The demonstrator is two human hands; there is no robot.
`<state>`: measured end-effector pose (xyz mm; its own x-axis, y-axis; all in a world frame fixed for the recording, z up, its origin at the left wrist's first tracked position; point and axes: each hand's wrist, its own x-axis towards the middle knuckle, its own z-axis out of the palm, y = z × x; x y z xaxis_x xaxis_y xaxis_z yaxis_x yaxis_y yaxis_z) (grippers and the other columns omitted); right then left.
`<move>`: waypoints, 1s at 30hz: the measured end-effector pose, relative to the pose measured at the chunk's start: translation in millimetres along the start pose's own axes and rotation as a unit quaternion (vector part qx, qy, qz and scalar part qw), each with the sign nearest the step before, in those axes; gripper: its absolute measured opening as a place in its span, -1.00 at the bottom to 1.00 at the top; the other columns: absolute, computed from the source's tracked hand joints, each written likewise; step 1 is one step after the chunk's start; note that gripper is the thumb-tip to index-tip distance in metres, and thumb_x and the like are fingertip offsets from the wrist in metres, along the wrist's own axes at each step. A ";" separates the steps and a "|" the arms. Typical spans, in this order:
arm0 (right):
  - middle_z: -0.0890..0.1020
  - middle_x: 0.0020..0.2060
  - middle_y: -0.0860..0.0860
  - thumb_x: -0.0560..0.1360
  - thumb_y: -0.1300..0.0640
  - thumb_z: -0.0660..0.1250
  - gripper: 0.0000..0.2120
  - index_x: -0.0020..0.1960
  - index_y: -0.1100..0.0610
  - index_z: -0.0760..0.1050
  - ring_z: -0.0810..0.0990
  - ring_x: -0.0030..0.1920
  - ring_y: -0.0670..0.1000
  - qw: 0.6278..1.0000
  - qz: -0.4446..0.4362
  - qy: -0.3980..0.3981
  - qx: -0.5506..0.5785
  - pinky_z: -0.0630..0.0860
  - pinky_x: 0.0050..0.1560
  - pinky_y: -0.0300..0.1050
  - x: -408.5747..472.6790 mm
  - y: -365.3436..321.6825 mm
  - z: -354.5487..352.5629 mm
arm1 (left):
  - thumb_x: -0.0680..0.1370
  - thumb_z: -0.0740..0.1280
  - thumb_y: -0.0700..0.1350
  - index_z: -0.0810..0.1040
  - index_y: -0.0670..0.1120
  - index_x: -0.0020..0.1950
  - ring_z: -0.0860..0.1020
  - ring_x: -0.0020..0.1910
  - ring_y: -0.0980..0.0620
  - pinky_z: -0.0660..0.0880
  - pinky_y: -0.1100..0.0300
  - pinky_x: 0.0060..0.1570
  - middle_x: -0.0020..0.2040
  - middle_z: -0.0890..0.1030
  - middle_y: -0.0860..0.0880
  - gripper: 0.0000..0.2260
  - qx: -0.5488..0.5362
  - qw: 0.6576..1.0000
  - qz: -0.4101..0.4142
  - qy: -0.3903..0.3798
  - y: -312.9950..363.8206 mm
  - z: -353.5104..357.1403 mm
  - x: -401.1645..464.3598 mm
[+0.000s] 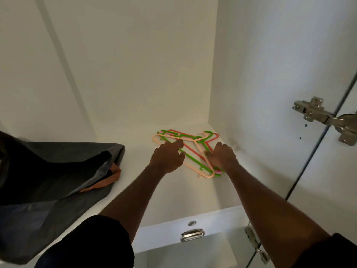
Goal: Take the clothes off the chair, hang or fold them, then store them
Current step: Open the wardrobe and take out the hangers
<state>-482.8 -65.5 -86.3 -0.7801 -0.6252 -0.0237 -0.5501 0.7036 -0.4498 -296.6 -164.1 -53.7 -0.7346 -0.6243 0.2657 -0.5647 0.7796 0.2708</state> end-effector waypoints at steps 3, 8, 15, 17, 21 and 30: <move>0.47 0.36 0.18 0.53 -0.35 0.25 -0.28 0.43 0.19 0.33 0.43 0.40 0.24 1.000 0.017 -0.011 0.002 0.43 0.34 0.12 20.6 -10.2 14.4 | 0.64 0.27 0.06 0.47 -0.01 0.29 0.54 0.17 -0.19 0.45 0.02 0.07 0.16 0.60 -0.13 -0.73 -0.008 1.000 0.011 -0.001 -12.1 6.3 20.9; 0.42 0.41 0.18 0.49 -0.32 0.34 -0.23 0.47 0.17 0.32 0.34 0.45 0.22 0.996 0.071 -0.012 -0.047 0.35 0.38 0.15 47.3 -31.6 34.6 | 0.63 0.28 0.05 0.49 0.03 0.22 0.57 0.14 -0.14 0.47 0.02 0.03 0.09 0.64 -0.06 -0.79 -0.051 0.998 0.015 -0.023 -42.1 18.2 58.1; 0.49 0.38 0.15 0.60 0.10 0.27 -0.57 0.45 0.19 0.39 0.42 0.40 0.21 0.989 0.130 -0.029 -0.069 0.40 0.36 0.10 73.2 -45.2 41.0 | 0.63 0.30 0.01 0.51 -0.03 0.19 0.59 0.05 -0.17 0.50 0.02 -0.03 0.03 0.65 -0.10 -0.82 -0.068 0.997 0.033 -0.031 -75.8 35.8 79.9; 0.48 0.40 0.16 0.60 0.06 0.26 -0.53 0.46 0.21 0.37 0.43 0.41 0.22 0.986 0.142 -0.040 -0.076 0.42 0.35 0.08 73.9 -42.9 42.8 | 0.63 0.30 0.00 0.52 -0.05 0.18 0.59 0.03 -0.18 0.49 0.03 -0.04 0.01 0.66 -0.10 -0.82 -0.075 0.996 0.042 -0.037 -82.4 41.3 83.9; 0.47 0.37 0.18 0.61 0.06 0.25 -0.55 0.45 0.21 0.32 0.47 0.37 0.21 0.986 0.151 0.004 -0.072 0.47 0.30 0.07 58.5 -35.7 47.5 | 0.62 0.29 -0.02 0.53 -0.04 0.13 0.63 -0.01 -0.16 0.56 0.01 -0.06 -0.04 0.68 -0.09 -0.85 -0.086 0.992 0.078 -0.045 -86.5 51.3 90.8; 0.55 0.28 0.17 0.70 0.07 0.11 -0.61 0.47 0.21 0.25 0.55 0.24 0.22 0.981 0.069 0.056 -0.173 0.51 0.15 0.09 -25.2 -4.1 32.6 | 0.53 0.42 -0.16 0.59 -0.17 0.11 0.58 0.06 -0.21 0.51 -0.10 0.04 0.01 0.64 -0.15 -0.82 -0.121 0.963 0.241 0.019 -42.9 61.2 84.9</move>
<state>-451.2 -63.6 -113.0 -0.8710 -0.4893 0.0433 -0.4908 0.8632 -0.1182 -357.8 -247.6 -99.4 -0.8723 -0.1983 0.4470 -0.0545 0.9478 0.3142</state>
